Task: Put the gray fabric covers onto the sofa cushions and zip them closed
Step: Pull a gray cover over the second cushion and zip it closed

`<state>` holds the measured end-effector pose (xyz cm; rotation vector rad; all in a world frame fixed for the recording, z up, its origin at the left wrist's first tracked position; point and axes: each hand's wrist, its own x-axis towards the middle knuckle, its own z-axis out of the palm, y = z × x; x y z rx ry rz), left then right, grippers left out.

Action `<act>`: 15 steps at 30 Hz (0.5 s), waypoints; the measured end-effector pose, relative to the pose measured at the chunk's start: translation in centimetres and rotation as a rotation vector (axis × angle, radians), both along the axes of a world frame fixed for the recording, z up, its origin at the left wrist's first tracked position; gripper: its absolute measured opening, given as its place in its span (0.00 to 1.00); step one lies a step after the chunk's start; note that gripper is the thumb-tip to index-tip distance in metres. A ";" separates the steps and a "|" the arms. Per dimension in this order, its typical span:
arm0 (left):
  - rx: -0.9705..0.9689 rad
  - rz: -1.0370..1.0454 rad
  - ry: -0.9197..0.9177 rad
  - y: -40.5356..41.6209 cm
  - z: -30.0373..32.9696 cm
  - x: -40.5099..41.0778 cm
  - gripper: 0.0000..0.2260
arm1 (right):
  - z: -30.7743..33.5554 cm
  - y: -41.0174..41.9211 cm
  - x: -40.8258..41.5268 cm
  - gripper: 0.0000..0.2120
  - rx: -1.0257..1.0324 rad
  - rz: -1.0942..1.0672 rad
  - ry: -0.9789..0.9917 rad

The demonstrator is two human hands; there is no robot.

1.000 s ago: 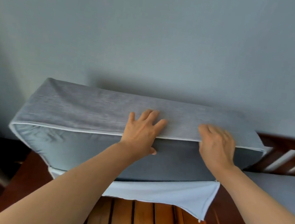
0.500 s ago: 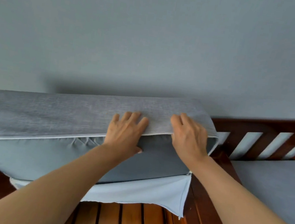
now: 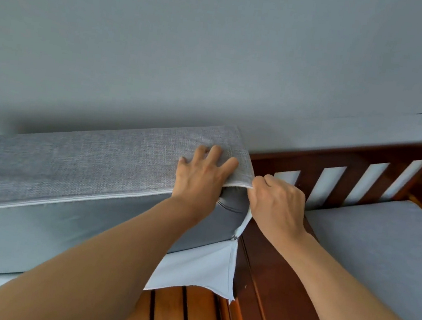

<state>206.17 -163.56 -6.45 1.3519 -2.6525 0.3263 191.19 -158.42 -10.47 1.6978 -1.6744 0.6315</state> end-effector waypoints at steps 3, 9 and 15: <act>-0.009 -0.012 -0.011 -0.1 -0.5 -0.1 0.27 | 0.0 0.2 0.1 0.13 0.004 0.006 -0.024; -0.181 -0.153 0.005 0.4 -3.2 0.9 0.29 | -0.4 0.5 1.3 0.11 0.066 -0.087 -0.160; -0.306 -0.307 0.008 2.0 -6.0 1.2 0.27 | -3.8 2.6 2.0 0.10 0.217 -0.037 -0.481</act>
